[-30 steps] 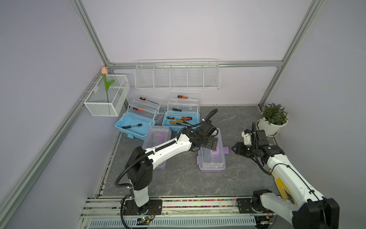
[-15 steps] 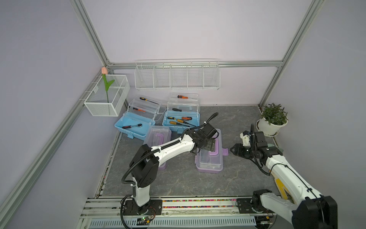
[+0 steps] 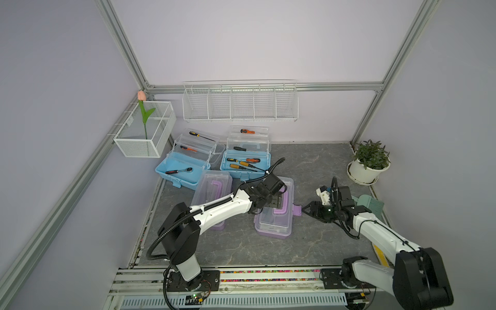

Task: Close toolboxes
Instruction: Move the toolbox to the center of the board, then fasten the toolbox latch on the toolbox.

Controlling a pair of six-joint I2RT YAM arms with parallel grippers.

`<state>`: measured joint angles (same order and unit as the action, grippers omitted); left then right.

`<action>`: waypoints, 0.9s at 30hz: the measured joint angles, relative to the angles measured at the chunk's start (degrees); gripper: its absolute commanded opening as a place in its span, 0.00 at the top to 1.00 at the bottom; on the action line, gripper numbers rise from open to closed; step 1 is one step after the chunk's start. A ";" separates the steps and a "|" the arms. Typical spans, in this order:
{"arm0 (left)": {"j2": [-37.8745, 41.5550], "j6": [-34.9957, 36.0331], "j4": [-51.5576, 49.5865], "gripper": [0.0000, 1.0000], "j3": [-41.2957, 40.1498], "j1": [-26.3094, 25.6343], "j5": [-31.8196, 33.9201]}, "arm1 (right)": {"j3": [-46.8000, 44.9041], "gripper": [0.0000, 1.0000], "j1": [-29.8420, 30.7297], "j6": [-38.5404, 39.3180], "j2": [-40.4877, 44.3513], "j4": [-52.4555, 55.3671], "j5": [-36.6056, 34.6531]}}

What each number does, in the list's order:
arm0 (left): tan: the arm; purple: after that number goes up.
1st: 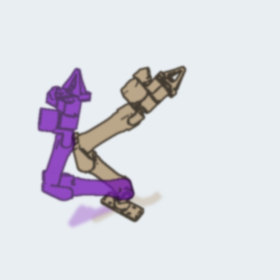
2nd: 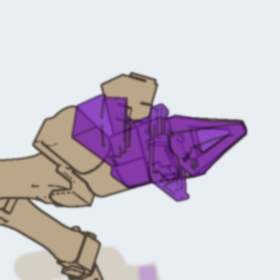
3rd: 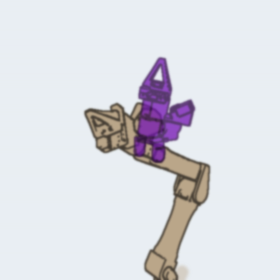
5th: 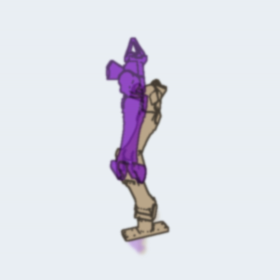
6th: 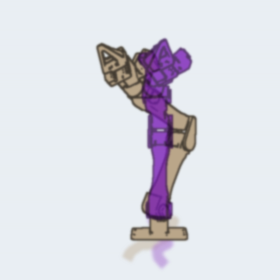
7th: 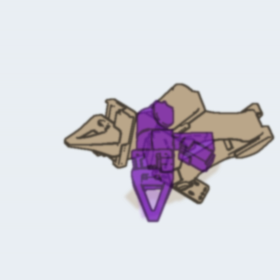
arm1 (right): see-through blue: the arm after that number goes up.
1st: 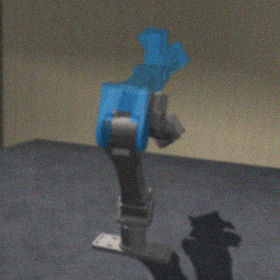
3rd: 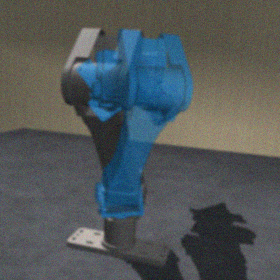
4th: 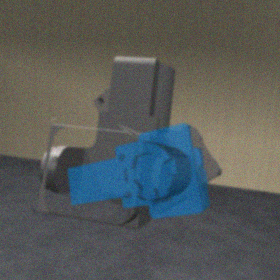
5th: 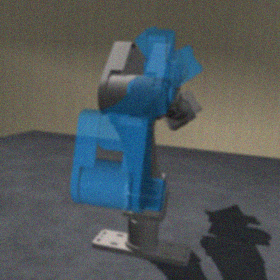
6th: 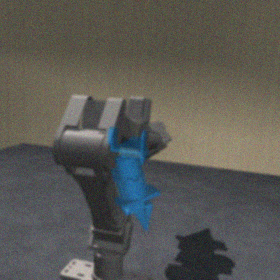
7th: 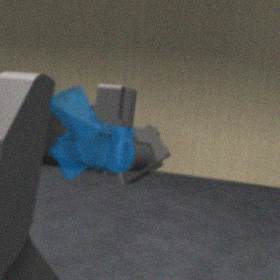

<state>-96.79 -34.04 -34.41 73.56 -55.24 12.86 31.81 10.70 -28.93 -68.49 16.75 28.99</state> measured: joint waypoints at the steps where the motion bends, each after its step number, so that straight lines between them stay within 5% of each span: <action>1: 0.11 -0.20 0.11 0.23 -0.13 0.00 0.00 | 0.00 0.42 0.50 -0.28 -0.50 -0.79 0.17; 6: 0.61 -0.83 0.94 0.22 -0.83 0.00 -0.04 | 0.00 0.43 3.67 -1.55 -2.91 -4.20 0.63; 16: 1.25 -1.33 1.42 0.22 -1.46 0.11 -0.09 | 0.07 0.62 5.16 -2.89 -8.04 -7.37 0.35; 21: 1.46 -1.57 0.15 0.07 -1.60 0.11 -0.52 | 0.79 0.72 5.16 -2.34 -8.11 -6.99 -0.59; 27: 1.62 -2.40 0.00 0.02 -1.81 0.15 -1.42 | 1.92 0.80 5.16 -1.46 -6.88 -4.72 -2.08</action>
<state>-95.18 -36.45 -34.41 71.75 -55.09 11.44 33.74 15.86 -30.39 -75.37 12.03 26.92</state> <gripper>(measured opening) 0.975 0.215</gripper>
